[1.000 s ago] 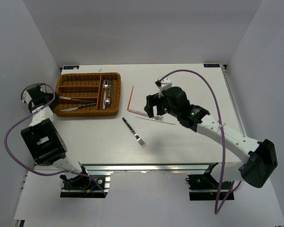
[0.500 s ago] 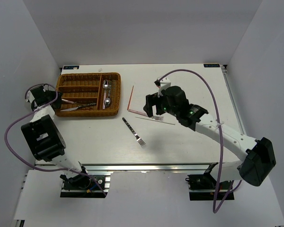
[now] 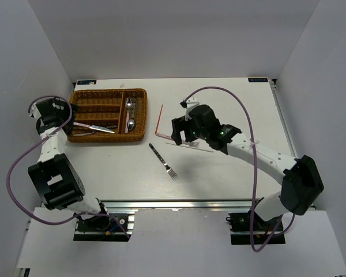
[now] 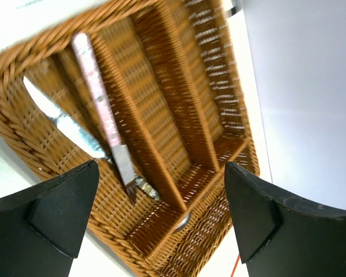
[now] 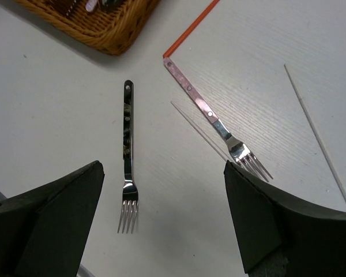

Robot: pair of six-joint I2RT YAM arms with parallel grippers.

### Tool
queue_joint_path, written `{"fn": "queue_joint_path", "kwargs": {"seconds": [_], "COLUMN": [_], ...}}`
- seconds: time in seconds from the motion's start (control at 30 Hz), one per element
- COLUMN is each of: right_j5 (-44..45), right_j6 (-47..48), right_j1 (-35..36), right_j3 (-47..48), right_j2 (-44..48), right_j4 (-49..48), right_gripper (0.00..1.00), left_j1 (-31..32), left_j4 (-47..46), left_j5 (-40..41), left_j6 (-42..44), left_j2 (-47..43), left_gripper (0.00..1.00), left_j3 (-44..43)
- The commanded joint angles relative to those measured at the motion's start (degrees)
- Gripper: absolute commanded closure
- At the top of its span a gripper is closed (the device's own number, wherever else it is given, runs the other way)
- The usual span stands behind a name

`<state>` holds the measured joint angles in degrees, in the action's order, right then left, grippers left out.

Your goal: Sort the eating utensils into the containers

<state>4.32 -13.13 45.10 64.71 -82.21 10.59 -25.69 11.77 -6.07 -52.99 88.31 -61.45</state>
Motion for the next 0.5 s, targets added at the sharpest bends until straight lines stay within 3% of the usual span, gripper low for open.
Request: {"fn": "queue_joint_path", "kwargs": {"seconds": [0.0,0.2,0.37,0.47], "right_j5": [-1.3,-3.4,-2.7,-2.8], "right_j6": [-0.8,-1.4,-1.1,-1.1], "right_j1": [0.5,1.5,1.5,1.5], "right_j3": [2.6,1.5,0.6,-0.4], "right_j2": [-2.9,-3.7,-3.7,-3.4], "right_j4": [1.9,0.2,-0.2,-0.5], "right_gripper": [0.11,0.13,0.14,0.18], "left_j1": [1.1,1.6,5.4,6.1], "left_j4": [4.0,10.2,11.4,11.5], "left_j5": [4.9,11.6,22.0,22.4], "left_j6": [5.3,8.9,11.9,12.2], "left_j2": [-6.4,-3.0,-3.6,-1.5], "left_gripper": [0.02,0.02,0.02,0.12], "left_j3": [-4.7,-9.3,-9.7,-9.8]}}
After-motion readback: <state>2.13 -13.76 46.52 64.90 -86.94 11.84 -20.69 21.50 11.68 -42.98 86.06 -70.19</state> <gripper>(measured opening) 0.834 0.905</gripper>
